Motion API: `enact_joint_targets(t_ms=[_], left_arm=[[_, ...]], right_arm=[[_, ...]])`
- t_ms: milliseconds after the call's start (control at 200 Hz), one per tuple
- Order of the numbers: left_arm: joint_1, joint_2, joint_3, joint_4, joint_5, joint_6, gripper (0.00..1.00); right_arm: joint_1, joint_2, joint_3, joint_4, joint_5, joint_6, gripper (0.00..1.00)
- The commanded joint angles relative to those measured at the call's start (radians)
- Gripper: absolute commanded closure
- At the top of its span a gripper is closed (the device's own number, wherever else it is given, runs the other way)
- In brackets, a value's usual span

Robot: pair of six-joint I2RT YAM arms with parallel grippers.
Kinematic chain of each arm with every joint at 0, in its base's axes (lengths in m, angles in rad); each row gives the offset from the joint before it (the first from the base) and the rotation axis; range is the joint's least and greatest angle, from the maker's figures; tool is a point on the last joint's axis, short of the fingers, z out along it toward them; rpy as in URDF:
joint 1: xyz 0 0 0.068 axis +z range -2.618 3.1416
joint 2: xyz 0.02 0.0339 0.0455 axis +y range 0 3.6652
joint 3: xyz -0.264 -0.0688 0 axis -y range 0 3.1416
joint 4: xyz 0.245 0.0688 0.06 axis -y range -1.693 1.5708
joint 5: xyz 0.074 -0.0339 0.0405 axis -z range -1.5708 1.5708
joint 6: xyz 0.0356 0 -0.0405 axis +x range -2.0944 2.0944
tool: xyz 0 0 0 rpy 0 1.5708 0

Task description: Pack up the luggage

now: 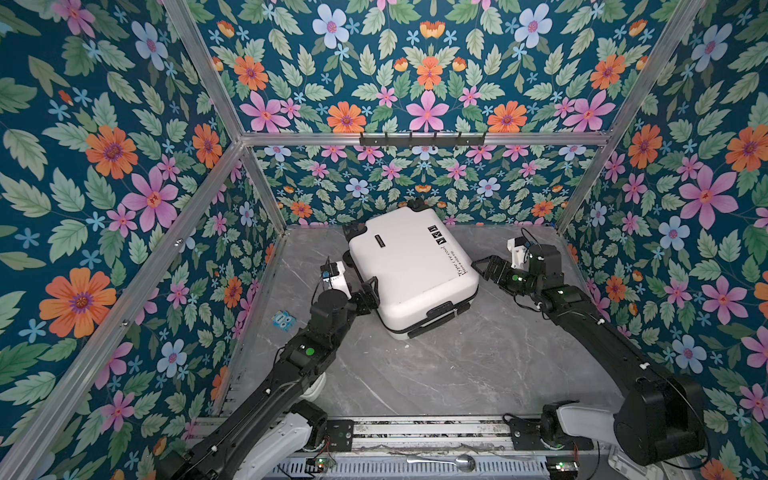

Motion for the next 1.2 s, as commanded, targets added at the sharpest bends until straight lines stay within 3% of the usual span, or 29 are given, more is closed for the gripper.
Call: enact_joint_targets(t_ms=[0, 130, 465, 940, 1070, 1195], left_arm=[[0.094, 0.064, -0.003, 0.065, 0.195, -0.098, 0.15], [0.156, 0.153, -0.041, 0.294, 0.261, -0.172, 0.15], [0.158, 0.404, 0.039, 0.538, 0.342, -0.188, 0.17], [0.147, 0.671, 0.240, 0.587, 0.484, -0.151, 0.24], [0.132, 0.669, 0.258, 0.583, 0.481, -0.124, 0.26], [0.128, 0.566, 0.225, 0.512, 0.410, -0.075, 0.28]], right_arm=[[-0.001, 0.055, 0.042, -0.010, -0.039, -0.040, 0.01], [-0.004, 0.119, 0.085, -0.005, -0.041, -0.044, 0.01], [-0.001, 0.178, 0.045, 0.122, -0.150, 0.029, 0.01], [0.029, -0.035, -0.174, 0.168, -0.080, 0.087, 0.01], [0.027, -0.080, -0.160, 0.082, -0.019, 0.051, 0.01], [0.026, -0.168, -0.135, -0.060, 0.109, -0.004, 0.01]])
